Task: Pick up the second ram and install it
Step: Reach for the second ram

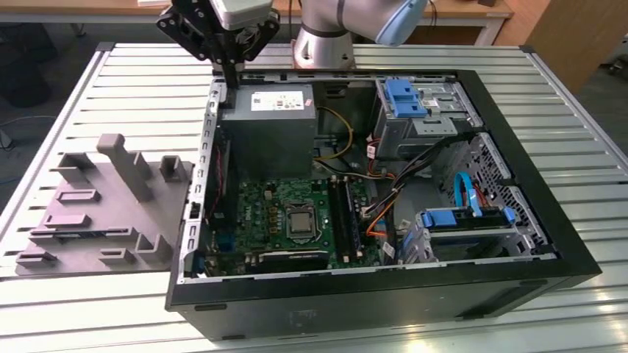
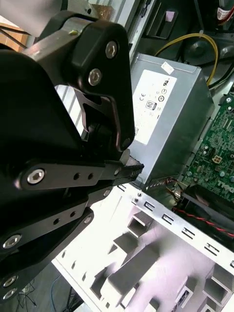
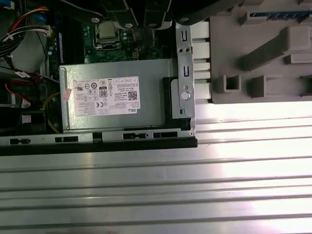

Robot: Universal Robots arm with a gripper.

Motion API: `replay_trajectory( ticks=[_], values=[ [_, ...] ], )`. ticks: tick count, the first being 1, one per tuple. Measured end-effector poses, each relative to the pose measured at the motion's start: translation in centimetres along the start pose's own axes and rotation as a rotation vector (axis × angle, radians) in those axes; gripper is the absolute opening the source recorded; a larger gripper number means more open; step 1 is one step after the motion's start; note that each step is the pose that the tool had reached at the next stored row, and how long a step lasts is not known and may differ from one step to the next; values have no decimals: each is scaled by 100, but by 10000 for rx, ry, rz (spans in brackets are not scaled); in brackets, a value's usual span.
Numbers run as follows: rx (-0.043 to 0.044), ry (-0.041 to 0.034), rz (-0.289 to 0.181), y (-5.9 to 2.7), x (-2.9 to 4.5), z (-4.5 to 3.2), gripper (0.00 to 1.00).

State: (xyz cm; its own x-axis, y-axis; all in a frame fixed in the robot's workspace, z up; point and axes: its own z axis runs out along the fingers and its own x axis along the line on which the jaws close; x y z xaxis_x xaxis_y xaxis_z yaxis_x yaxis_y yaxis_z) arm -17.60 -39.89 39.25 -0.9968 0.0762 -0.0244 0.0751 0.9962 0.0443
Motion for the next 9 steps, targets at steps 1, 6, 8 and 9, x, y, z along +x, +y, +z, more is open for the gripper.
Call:
replay_trajectory(
  ticks=[1,6,8,9],
  values=[
    [-1,-1,0,-1,13,0,11],
    [0,0,1,-6,85,-1,11],
    [-1,0,1,-9,117,-1,11],
    [0,0,1,-10,131,-2,11]
  ],
)
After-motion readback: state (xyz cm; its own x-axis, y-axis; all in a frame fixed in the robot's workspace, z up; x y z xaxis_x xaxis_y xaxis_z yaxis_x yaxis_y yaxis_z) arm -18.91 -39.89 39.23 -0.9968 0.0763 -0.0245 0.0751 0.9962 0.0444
